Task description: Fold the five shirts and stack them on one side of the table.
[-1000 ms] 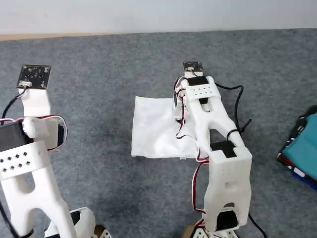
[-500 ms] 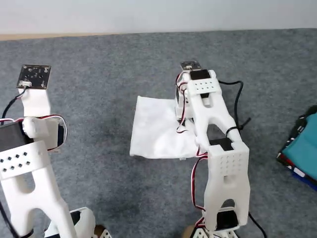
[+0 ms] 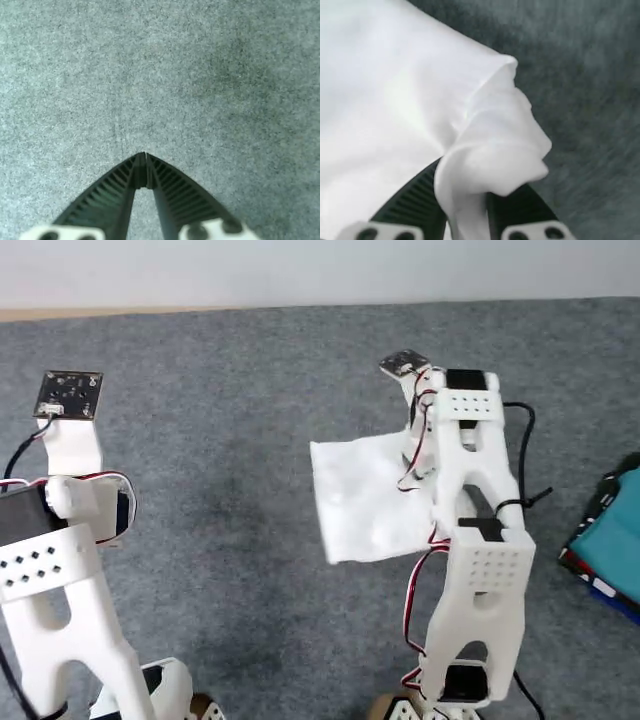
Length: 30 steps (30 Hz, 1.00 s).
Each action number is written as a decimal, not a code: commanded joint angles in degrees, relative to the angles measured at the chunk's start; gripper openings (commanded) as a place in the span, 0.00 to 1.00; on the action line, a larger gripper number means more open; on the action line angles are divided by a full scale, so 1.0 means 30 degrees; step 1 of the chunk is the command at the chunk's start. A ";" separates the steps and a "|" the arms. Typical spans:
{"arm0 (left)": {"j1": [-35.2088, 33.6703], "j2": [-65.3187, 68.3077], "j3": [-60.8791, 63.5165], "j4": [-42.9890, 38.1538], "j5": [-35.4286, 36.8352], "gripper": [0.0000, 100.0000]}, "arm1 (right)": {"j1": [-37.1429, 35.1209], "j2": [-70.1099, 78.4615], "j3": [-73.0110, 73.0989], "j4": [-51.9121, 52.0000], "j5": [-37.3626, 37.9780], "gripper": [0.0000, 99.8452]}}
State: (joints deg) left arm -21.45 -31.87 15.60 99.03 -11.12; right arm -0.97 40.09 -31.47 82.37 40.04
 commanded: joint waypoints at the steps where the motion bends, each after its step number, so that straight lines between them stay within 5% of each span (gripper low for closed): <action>1: -0.0059 -0.0147 -0.0044 0.0293 -0.0117 0.01 | 0.0278 -0.1245 -0.0996 -0.1597 0.4308 0.01; 6: -0.0088 -0.0147 -0.0044 0.0293 -0.0117 0.01 | 0.0073 -0.0278 -0.1026 -0.3355 0.7590 0.01; 12: -0.0147 -0.0117 -0.0015 0.0293 -0.0117 0.01 | -0.0044 0.0103 -0.1055 -0.4440 0.7736 0.02; 15: -0.0059 -0.0059 -0.0015 0.0293 -0.0117 0.01 | 0.0015 -0.0161 -0.1612 -0.4352 0.7648 0.11; 20: -0.0147 -0.0059 -0.0015 0.0293 -0.0117 0.01 | 0.0454 -0.1275 -0.2198 -0.4381 0.3399 0.21; 30: -0.0117 -0.0029 -0.0015 0.0205 -0.0117 0.01 | 0.0806 -0.3092 -0.2256 -0.3385 -0.4806 0.24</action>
State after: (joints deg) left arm -21.45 -31.87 15.78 99.12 -11.12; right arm 0.88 36.57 -35.08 70.42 34.42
